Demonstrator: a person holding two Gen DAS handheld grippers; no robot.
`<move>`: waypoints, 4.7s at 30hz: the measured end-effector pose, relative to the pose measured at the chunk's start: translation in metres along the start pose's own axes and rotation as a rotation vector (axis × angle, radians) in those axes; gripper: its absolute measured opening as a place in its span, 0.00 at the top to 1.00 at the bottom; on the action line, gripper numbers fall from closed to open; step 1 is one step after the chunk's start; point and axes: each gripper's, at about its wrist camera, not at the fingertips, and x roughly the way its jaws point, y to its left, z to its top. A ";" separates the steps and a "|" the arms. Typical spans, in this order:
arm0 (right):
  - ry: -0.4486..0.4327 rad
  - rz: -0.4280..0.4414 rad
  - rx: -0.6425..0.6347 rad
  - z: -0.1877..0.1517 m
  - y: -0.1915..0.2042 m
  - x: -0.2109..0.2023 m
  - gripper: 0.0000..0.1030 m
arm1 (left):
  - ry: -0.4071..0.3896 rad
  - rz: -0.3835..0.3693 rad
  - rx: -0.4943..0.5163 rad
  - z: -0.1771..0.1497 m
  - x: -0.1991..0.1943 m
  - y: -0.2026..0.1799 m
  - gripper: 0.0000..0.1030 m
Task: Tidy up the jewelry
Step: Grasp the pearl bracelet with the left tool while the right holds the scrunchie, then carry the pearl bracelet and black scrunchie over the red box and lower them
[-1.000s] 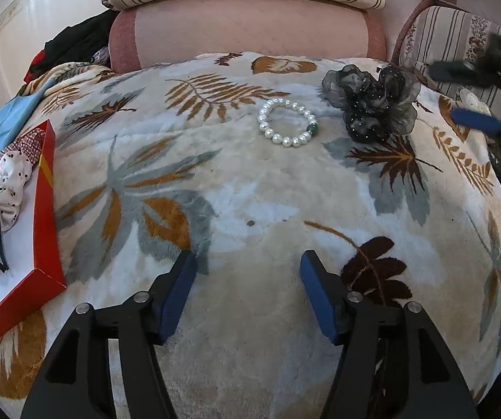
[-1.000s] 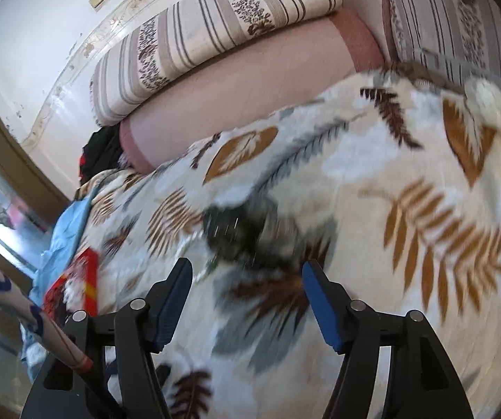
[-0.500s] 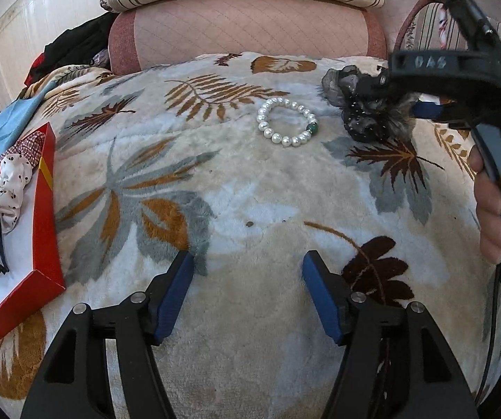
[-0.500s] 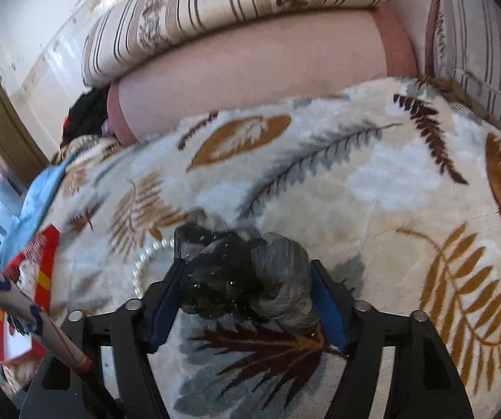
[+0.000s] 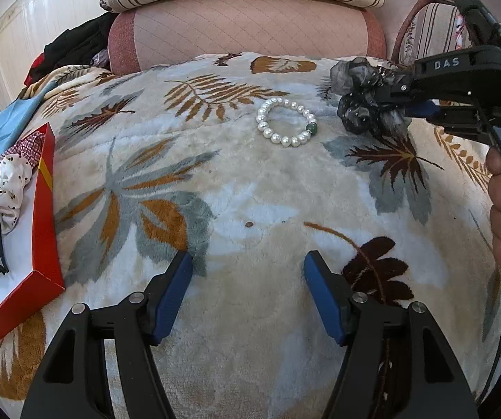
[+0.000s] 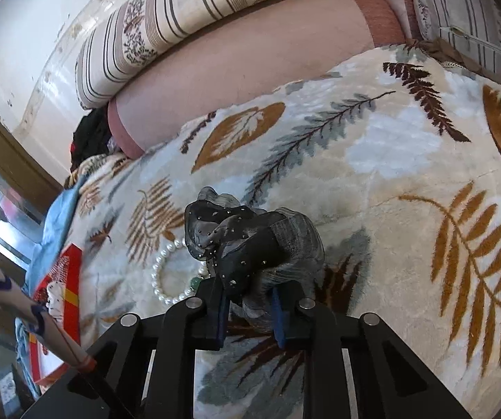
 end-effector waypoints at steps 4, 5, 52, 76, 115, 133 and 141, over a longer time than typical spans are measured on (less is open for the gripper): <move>-0.042 0.021 0.008 0.003 0.001 -0.012 0.79 | 0.000 0.000 0.000 0.000 0.000 -0.001 0.36; -0.051 0.023 0.009 0.004 0.001 -0.014 0.79 | 0.000 0.001 0.001 0.000 0.000 0.000 0.36; -0.122 0.189 -0.012 -0.007 0.025 -0.064 0.79 | -0.122 -0.076 -0.073 0.056 -0.050 0.008 0.91; -0.007 0.105 -0.193 -0.141 0.072 -0.089 0.79 | -0.164 -0.010 -0.107 -0.033 -0.108 0.058 0.91; 0.059 0.115 -0.218 -0.147 0.114 -0.075 0.78 | -0.244 0.008 -0.199 -0.027 -0.134 0.105 0.91; 0.118 0.329 -0.417 -0.146 0.272 -0.041 0.78 | -0.251 0.183 -0.544 -0.056 -0.150 0.261 0.91; 0.214 0.386 -0.514 -0.178 0.337 0.003 0.77 | -0.199 0.239 -0.621 -0.079 -0.144 0.300 0.91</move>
